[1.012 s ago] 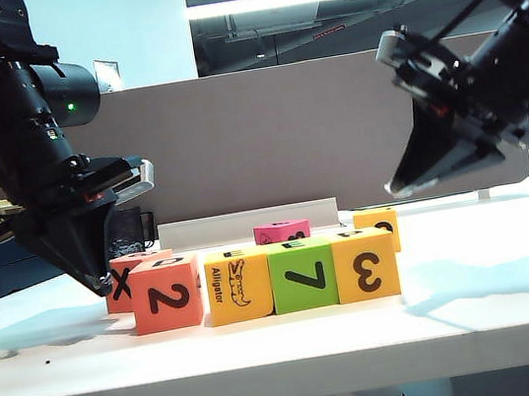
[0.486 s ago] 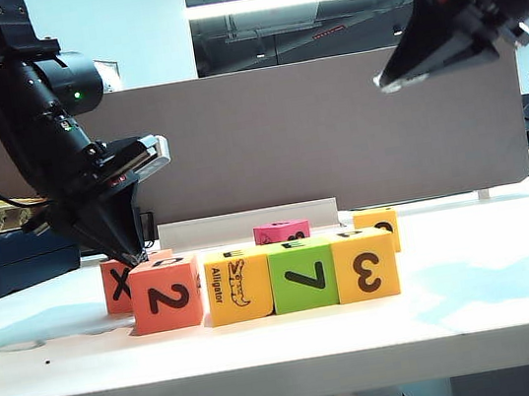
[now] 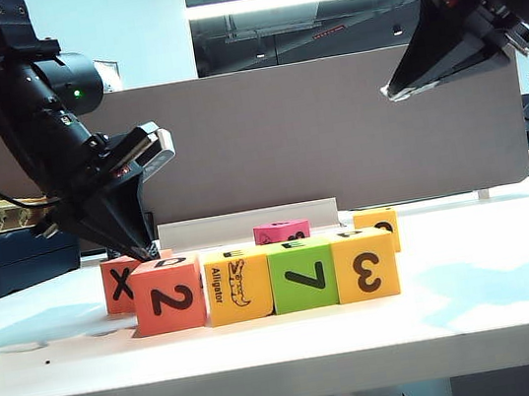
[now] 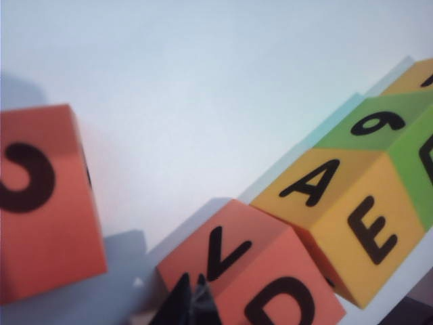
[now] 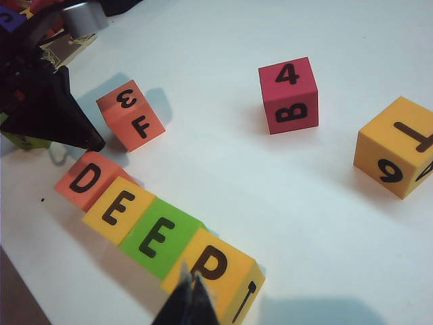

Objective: Select the appropriate blocks from the scattered letter blocks on the table and arrange them in a row to spell out "DEEP".

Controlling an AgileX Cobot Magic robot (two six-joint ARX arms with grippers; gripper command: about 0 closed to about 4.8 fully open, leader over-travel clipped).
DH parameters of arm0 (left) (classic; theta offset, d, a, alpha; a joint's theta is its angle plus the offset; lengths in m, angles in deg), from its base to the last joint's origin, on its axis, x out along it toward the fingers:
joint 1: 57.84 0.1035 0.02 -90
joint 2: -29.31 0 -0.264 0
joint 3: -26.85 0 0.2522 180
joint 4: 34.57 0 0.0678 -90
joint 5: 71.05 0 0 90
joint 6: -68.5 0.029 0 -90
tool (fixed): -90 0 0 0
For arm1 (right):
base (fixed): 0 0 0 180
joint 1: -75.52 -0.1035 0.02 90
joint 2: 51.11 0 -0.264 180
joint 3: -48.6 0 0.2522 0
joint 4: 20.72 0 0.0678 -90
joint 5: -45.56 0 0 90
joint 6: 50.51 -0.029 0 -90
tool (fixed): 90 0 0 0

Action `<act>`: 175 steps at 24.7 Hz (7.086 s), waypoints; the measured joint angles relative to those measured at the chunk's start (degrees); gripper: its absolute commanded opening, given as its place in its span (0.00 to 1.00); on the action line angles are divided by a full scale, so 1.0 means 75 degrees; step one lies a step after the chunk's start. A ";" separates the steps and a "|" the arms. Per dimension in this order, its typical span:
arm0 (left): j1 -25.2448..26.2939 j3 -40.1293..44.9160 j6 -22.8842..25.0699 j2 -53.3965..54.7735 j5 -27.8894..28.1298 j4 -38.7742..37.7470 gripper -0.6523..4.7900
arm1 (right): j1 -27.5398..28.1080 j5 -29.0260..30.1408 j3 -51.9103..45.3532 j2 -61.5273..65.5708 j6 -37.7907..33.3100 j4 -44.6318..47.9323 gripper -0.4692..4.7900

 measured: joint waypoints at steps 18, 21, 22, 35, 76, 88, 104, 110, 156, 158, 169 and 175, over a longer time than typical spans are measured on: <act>-0.0003 0.0000 -0.0079 0.0000 0.0379 0.0254 0.11 | 0.0000 0.0000 0.0000 0.0000 0.0000 0.0000 0.09; -0.0006 -0.0003 -0.0615 -0.0006 0.1262 0.0446 0.11 | 0.0000 0.0000 0.0000 0.0000 0.0000 0.0000 0.09; -0.0006 -0.0003 -0.0711 -0.0015 0.1463 0.0393 0.11 | 0.0000 0.0000 0.0000 0.0000 -0.0003 -0.0003 0.09; -0.0003 -0.0006 -0.0667 -0.0009 0.1515 -0.1830 0.11 | -0.0017 0.1201 0.0000 -0.0003 -0.0003 -0.1536 0.09; -0.0003 0.0000 -0.0516 -0.0425 0.1087 -0.1859 0.11 | -0.0015 0.1285 0.0664 0.0000 -0.0003 -0.2498 0.09; -0.0006 -0.1649 -0.0495 -0.2445 0.1102 -0.3226 0.11 | -0.0015 0.1163 0.2690 -0.0012 0.0090 -0.3654 0.09; -0.0006 -0.2267 -0.0493 -0.2725 0.1128 -0.3573 0.11 | -0.0015 0.1070 0.3095 -0.0012 0.0090 -0.4147 0.09; -0.0006 -0.2267 -0.0493 -0.2725 0.1125 -0.3273 0.11 | -0.0009 0.0300 0.3092 -0.0012 0.0093 -0.4264 0.09; -0.0006 -0.2267 -0.0493 -0.2725 0.1125 -0.3217 0.11 | 0.0055 -0.1865 0.3092 -0.0408 0.0242 -0.4287 0.09; -0.0006 -0.2267 -0.0493 -0.2725 0.1122 -0.3214 0.11 | 0.0227 -0.1932 0.3092 -0.0592 0.0233 -0.4275 0.09; -0.0003 -0.2267 -0.0493 -0.2725 0.1122 -0.3200 0.11 | 0.1419 -0.1999 0.1982 -0.1749 0.0204 -0.3378 0.09; -0.0003 -0.2267 -0.0493 -0.2725 0.1125 -0.3197 0.11 | 0.1856 -0.2477 0.0673 -0.2649 0.0204 -0.2565 0.09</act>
